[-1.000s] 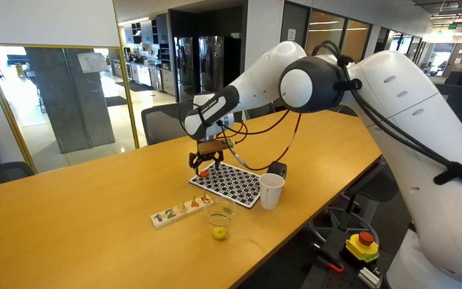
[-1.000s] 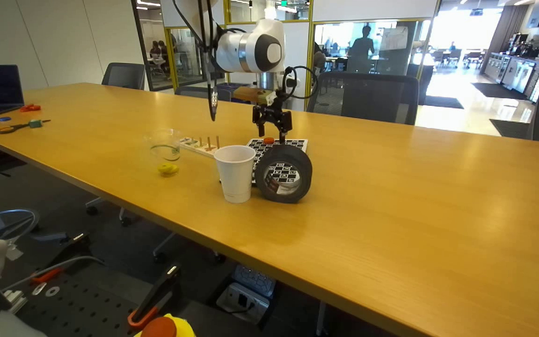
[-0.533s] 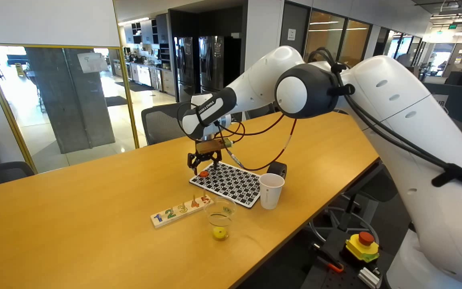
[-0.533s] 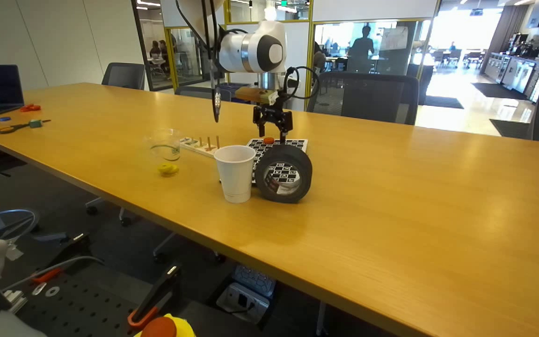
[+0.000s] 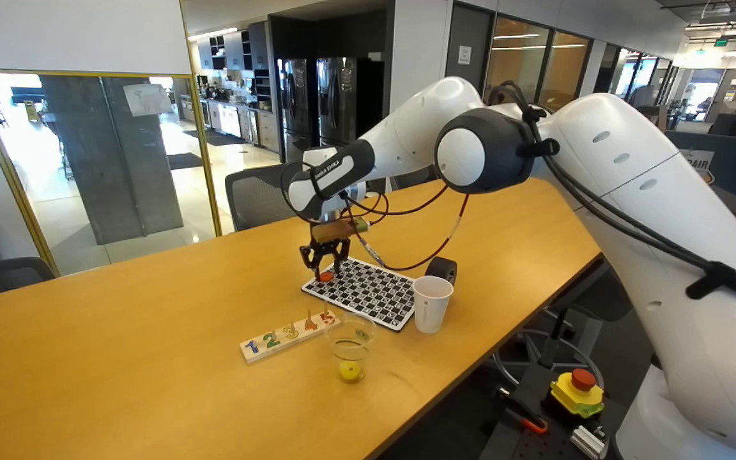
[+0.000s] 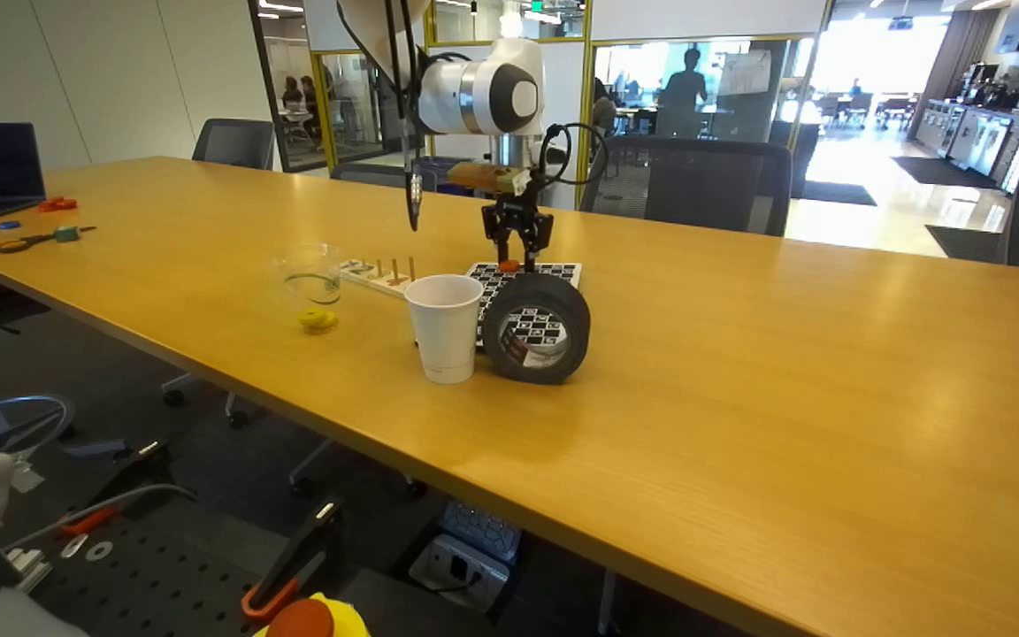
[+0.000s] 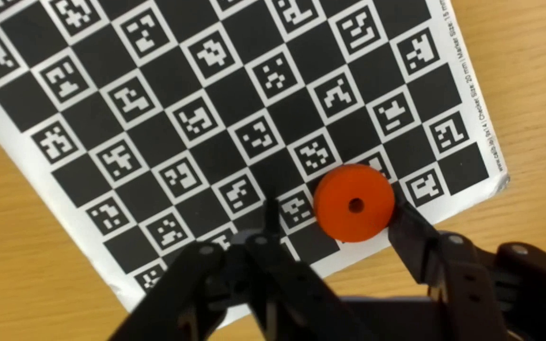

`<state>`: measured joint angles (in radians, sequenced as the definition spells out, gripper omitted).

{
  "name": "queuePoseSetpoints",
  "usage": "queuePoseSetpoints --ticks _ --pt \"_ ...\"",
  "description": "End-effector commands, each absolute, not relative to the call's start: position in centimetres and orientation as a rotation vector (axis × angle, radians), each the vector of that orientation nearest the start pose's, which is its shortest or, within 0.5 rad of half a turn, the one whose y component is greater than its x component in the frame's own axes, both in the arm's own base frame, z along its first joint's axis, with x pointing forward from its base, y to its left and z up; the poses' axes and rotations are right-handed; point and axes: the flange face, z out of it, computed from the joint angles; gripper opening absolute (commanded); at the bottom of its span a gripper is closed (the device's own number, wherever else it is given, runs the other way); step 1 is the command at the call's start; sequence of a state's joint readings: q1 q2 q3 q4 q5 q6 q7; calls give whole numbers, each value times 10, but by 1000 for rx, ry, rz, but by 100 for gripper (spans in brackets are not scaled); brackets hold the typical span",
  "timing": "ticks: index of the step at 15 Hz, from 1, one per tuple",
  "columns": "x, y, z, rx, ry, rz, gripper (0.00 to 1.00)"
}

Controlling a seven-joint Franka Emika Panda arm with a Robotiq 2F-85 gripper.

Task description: Pick up the orange and yellow objects from the table and put them in the two cups

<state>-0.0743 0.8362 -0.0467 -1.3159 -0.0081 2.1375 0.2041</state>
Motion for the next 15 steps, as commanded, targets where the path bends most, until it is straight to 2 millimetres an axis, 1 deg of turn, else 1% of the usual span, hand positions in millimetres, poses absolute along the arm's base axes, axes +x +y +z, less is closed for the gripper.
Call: queuePoseSetpoints --ticks 1,3,4,6,8,13,15 --pt "743 -80 239 -3116 446 72 30" --pt "739 -78 242 -3125 438 103 17" --pt "737 -77 242 -3127 436 115 20" --pt "729 -77 248 -3136 451 124 20" --pt "716 -80 258 -3139 469 128 20" --pt "663 -98 295 -3127 534 130 20" --pt "640 -102 309 -3122 566 142 20"
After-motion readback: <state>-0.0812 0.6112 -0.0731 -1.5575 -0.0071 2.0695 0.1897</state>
